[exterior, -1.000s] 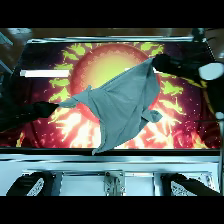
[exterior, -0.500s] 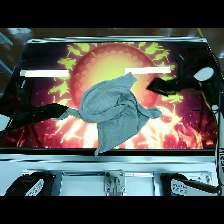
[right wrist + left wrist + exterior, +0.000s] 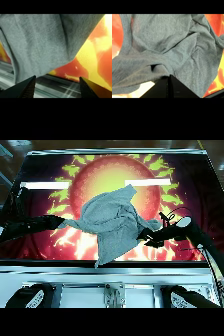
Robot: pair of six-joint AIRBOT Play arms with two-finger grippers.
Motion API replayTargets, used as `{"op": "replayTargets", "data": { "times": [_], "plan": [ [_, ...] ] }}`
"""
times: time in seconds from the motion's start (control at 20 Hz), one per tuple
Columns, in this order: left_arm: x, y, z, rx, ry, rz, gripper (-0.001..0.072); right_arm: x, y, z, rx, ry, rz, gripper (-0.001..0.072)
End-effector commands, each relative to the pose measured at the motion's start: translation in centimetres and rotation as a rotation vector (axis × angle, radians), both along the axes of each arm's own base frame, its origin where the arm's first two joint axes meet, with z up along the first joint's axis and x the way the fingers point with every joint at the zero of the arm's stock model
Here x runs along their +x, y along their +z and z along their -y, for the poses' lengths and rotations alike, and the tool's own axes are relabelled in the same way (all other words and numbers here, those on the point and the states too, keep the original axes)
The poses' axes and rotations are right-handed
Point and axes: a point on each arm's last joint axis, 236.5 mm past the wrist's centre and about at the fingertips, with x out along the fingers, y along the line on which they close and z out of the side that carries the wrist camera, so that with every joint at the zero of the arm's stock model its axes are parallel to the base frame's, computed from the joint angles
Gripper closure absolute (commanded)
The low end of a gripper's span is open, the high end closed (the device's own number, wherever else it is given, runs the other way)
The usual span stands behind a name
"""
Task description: Fold the shirts.
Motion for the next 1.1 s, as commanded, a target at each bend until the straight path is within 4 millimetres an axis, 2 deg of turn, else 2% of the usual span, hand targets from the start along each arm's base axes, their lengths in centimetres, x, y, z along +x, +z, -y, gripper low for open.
{"op": "replayTargets", "data": {
  "times": [0.0,0.15,0.25,0.3,0.45,0.5,0.6,0.65,0.7,0.75,0.8,0.85,0.9,0.95,1.0,1.05],
  "plan": [
    [-0.1,0.1,0.0,0.006,-0.009,0.002,0.0676,0.6,-2.7,-1.5,-0.052,-0.109,0.005,0.0044],
    [-0.1,0.1,0.0,0.006,-0.009,0.002,0.0676,-0.2,-4.3,-2.7,-0.049,-0.085,-0.04,0.0044],
    [-0.1,0.1,0.0,0.006,-0.008,0.003,0.0676,0.8,-4.3,-3.1,-0.024,-0.136,-0.03,0.0047],
    [-0.1,0.1,0.0,0.006,-0.007,0.003,0.0676,1.3,-4.3,-3.0,-0.025,-0.163,-0.025,0.01],
    [0.2,0.2,-0.1,0.006,0.002,0.014,0.0676,2.0,-4.9,-3.3,-0.004,-0.222,-0.044,0.011],
    [0.3,0.2,-0.2,0.006,0.004,0.016,0.0676,2.1,-5.0,-3.6,0.013,-0.231,-0.055,0.0201],
    [0.3,0.2,-0.2,0.006,0.006,0.016,0.0676,2.5,-4.7,-4.3,0.054,-0.241,-0.049,0.0601],
    [0.3,0.3,-0.3,0.007,0.006,0.018,0.0676,3.2,-3.8,-4.8,0.084,-0.208,-0.003,0.0649],
    [0.4,0.4,-0.5,0.023,0.007,0.027,0.0676,3.7,-2.3,-5.1,0.105,-0.142,0.056,0.065],
    [0.7,1.0,-1.3,0.059,0.015,0.047,0.0676,4.5,0.1,-5.3,0.125,-0.067,0.13,0.065],
    [1.3,2.4,-2.5,0.094,0.034,0.081,0.0677,5.4,2.9,-5.0,0.134,-0.002,0.21,0.065],
    [1.9,4.9,-4.0,0.127,0.064,0.132,0.0676,6.4,6.6,-4.1,0.126,0.052,0.305,0.065],
    [2.5,8.3,-5.7,0.154,0.106,0.194,0.0677,7.3,10.7,-2.9,0.104,0.084,0.407,0.065],
    [2.7,12.8,-7.3,0.175,0.148,0.283,0.0676,8.0,15.9,-1.2,0.069,0.109,0.543,0.065],
    [2.3,18.7,-8.8,0.197,0.199,0.406,0.0676,8.4,21.2,0.4,0.026,0.114,0.685,0.065],
    [1.3,24.6,-10.0,0.226,0.247,0.538,0.0676,8.3,27.4,2.4,-0.037,0.088,0.851,0.065]
  ]
}}
